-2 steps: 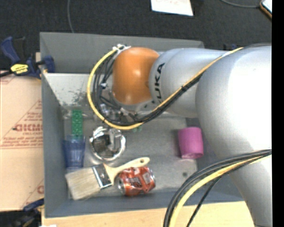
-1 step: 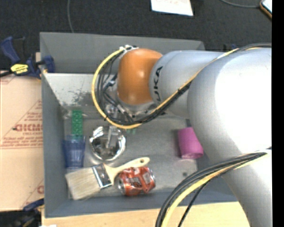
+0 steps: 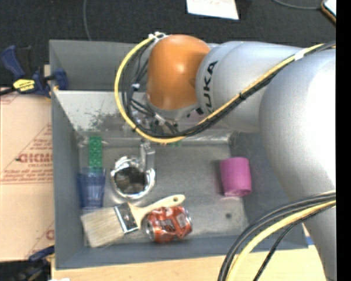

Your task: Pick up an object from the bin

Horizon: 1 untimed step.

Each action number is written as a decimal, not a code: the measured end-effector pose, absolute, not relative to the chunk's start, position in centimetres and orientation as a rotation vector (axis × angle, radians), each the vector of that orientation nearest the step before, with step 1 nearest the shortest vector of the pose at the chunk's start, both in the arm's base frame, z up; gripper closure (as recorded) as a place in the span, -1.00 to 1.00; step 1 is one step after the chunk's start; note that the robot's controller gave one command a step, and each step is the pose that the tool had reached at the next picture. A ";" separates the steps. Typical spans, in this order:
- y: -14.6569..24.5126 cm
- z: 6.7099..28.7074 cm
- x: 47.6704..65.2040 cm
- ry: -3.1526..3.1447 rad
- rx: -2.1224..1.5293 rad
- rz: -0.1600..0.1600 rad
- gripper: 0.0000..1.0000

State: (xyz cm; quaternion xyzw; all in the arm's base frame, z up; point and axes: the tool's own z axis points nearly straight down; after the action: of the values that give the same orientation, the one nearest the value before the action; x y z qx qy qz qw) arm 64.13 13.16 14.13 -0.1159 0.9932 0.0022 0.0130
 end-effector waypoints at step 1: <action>12.0 6.8 64.4 3.108 -0.254 0.006 -1.00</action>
Offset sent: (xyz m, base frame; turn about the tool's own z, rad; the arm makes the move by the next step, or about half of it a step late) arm -0.0042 -0.0052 -0.0553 -0.0013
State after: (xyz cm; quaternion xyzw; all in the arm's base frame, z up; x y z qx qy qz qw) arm 64.37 12.04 6.79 -0.0815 0.9966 0.0018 0.0114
